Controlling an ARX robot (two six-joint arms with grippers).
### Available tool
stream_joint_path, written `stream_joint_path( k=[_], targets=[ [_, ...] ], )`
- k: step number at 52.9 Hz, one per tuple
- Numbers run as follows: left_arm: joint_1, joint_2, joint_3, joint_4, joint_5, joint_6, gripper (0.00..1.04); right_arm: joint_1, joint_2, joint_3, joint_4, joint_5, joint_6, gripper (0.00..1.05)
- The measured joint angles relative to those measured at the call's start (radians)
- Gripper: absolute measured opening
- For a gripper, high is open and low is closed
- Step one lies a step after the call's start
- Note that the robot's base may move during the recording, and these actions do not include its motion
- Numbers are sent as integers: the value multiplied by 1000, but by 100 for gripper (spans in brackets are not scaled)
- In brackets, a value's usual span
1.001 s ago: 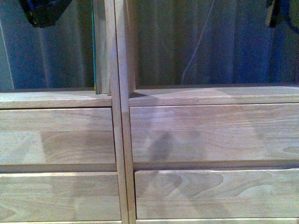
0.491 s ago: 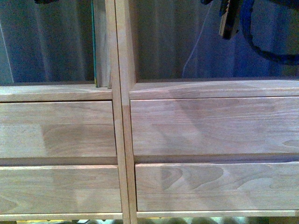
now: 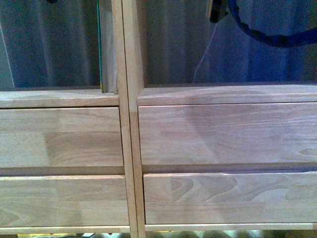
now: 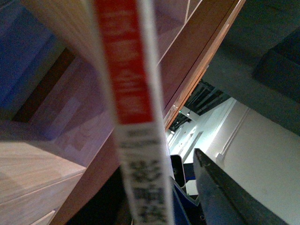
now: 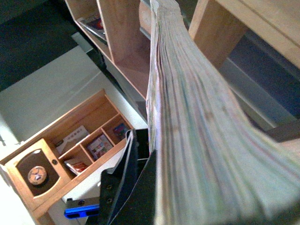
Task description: Organize books on shelf
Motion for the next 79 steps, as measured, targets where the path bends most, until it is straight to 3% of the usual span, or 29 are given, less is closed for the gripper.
stream_joint_path(
  k=[9, 17, 30, 40, 49, 51, 53, 58, 60, 68, 71, 79],
  targets=[
    [15, 0, 0, 21, -18, -45, 8, 42, 0, 2, 0, -6, -1, 7],
    [17, 0, 0, 21, -20, -65, 7, 56, 0, 2, -13, 3, -15, 8],
    [23, 0, 0, 21, -22, -77, 7, 76, -22, -8, -79, -34, -72, 40],
    [28, 0, 0, 21, -20, -77, 7, 15, -108, -72, -155, -75, -154, 62],
    [77, -15, -16, 18, -18, -64, 7, -166, -246, -169, -272, -122, -267, 86],
    [130, -43, -47, -4, 7, -43, 7, -208, -282, -186, -312, -141, -304, 91],
    [251, -88, -82, -51, 43, 12, 7, -285, -342, -219, -360, -189, -367, 99],
    [499, -131, -74, -234, -74, 224, 7, -457, -464, -253, -426, -254, -467, 98],
    [535, -137, -69, -303, -111, 301, 7, -511, -497, -258, -433, -275, -484, 98],
    [536, -135, -39, -486, -193, 552, 7, -662, -560, -272, -402, -356, -491, 98],
    [506, -119, -1, -553, -259, 720, 7, -743, -586, -282, -384, -382, -476, 98],
    [437, -53, 95, -591, -415, 1059, 7, -874, -641, -303, -322, -404, -394, 98]
  ],
)
